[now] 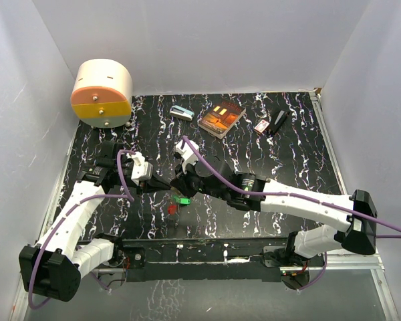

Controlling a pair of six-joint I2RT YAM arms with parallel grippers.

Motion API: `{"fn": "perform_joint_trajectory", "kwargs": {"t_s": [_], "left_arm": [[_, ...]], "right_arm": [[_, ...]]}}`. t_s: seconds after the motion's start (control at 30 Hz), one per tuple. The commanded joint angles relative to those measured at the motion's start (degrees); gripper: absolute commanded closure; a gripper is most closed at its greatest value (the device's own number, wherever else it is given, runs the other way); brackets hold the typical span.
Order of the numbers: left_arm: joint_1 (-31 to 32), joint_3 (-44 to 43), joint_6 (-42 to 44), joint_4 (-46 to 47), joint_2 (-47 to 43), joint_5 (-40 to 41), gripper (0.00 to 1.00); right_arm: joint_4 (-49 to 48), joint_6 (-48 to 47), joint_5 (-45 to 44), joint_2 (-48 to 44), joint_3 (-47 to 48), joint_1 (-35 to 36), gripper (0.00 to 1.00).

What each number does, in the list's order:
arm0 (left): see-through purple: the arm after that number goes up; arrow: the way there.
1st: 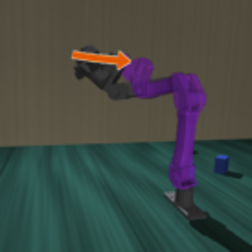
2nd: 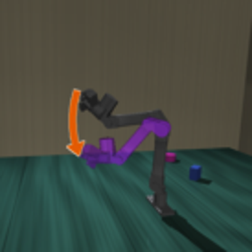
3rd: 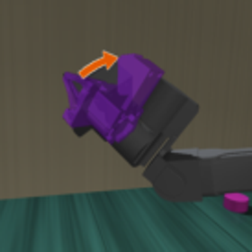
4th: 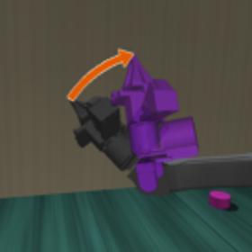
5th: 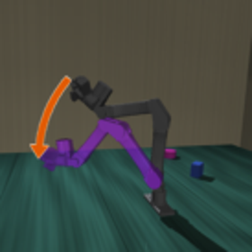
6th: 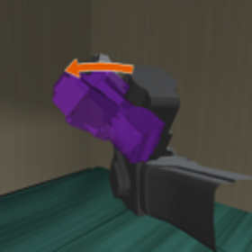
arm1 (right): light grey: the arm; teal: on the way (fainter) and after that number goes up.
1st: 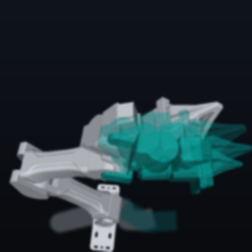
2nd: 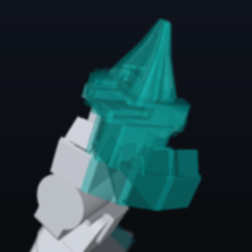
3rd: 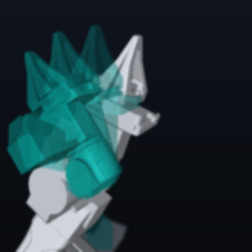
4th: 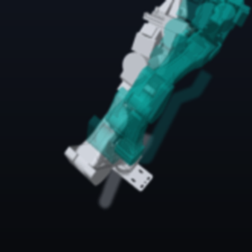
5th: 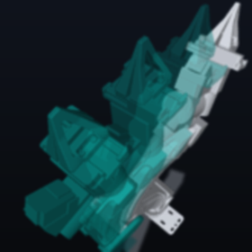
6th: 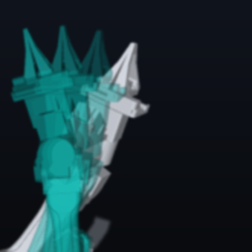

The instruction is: Put the keys on the keyring

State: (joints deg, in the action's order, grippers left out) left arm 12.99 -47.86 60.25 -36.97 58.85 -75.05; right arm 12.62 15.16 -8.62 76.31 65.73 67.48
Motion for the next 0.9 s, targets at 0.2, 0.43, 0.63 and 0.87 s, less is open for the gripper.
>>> {"fn": "perform_joint_trajectory", "kwargs": {"t_s": [0.2,0.43,0.63,0.87], "left_arm": [[0.5,0.0,0.4,-0.7,-0.4,-3.5,1.00],[0.5,-0.7,-0.6,-0.2,-1.6,-3.9,1.00],[0.5,-1.4,-0.9,0.3,-2.5,-4.6,1.00],[0.5,-1.5,0.0,-0.7,-2.6,-4.9,1.00]], "right_arm": [[-5.1,1.1,-0.6,-2.8,0.8,-0.1,0.92],[-4.8,3.5,-2.5,-5.2,-2.6,-0.1,0.92],[-4.7,5.2,-3.6,-6.6,-4.6,-0.1,0.92],[-4.7,6.3,-5.0,-7.5,-5.8,-0.1,0.92]]}}
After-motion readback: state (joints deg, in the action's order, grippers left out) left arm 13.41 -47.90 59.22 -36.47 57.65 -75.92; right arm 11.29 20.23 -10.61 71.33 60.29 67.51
